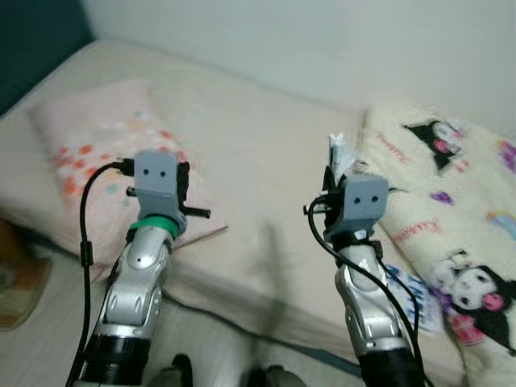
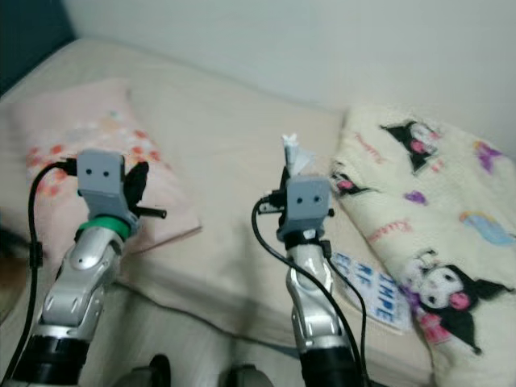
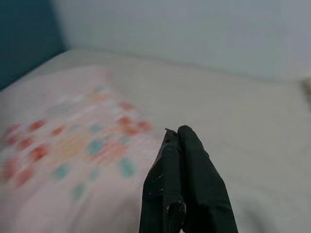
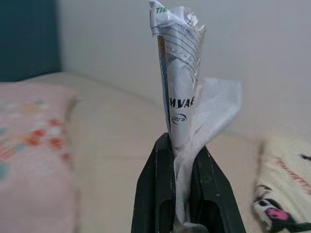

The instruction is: Clean up the room

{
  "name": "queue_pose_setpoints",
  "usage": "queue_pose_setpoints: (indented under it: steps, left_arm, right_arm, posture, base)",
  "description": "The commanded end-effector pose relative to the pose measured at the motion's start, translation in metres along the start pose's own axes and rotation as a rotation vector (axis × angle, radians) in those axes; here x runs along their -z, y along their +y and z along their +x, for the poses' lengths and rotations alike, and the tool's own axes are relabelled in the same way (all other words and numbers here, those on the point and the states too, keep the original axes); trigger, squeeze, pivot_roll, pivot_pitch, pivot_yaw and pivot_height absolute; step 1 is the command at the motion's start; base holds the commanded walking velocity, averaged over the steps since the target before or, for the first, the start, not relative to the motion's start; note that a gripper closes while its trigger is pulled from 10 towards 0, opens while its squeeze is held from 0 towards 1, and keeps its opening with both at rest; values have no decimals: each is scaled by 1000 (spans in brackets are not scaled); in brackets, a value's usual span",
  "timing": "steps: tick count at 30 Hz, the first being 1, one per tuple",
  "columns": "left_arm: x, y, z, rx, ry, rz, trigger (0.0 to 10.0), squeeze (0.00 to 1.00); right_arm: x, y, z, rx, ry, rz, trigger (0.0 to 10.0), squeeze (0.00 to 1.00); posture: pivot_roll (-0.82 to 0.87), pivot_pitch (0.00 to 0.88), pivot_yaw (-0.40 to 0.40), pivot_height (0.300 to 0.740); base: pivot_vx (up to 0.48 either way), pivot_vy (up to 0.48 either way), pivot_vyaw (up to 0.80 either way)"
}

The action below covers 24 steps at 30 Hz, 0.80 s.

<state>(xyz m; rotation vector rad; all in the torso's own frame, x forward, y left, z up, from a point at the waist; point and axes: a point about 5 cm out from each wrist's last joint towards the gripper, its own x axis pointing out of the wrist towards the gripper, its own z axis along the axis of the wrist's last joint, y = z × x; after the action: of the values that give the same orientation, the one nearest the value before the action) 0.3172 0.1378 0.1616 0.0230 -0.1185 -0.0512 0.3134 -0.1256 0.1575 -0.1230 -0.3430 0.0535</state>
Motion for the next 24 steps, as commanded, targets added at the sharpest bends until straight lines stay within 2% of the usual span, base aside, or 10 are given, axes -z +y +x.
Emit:
queue_pose_setpoints:
  steps: [1, 13, 17, 24]
  left_arm:
    - [3, -4, 0, 19, 15, 1, 10000, 0]
    - [3, -4, 1, 24, 13, 8, 10000, 0]
    - [5, -4, 0, 30, 31, 16, 10000, 0]
    - [10, 3, -4, 45, 69, 65, 10000, 0]
  right_arm:
    - [5, -5, -3, 21, 17, -4, 10000, 0]
    - [6, -3, -2, 36, 26, 0, 10000, 0]
    - [7, 1, -2, 4, 37, 4, 10000, 0]
    - [6, 0, 0, 4, 28, 12, 10000, 0]
  posture:
    - [21, 72, -15, 740]
    - [26, 71, -9, 740]
    - [27, 71, -8, 740]
    - [32, 73, -5, 740]
  base:
    - [-375, 0, 0]
    - [-373, 0, 0]
    - [0, 0, 0]
    - [0, 0, 756]
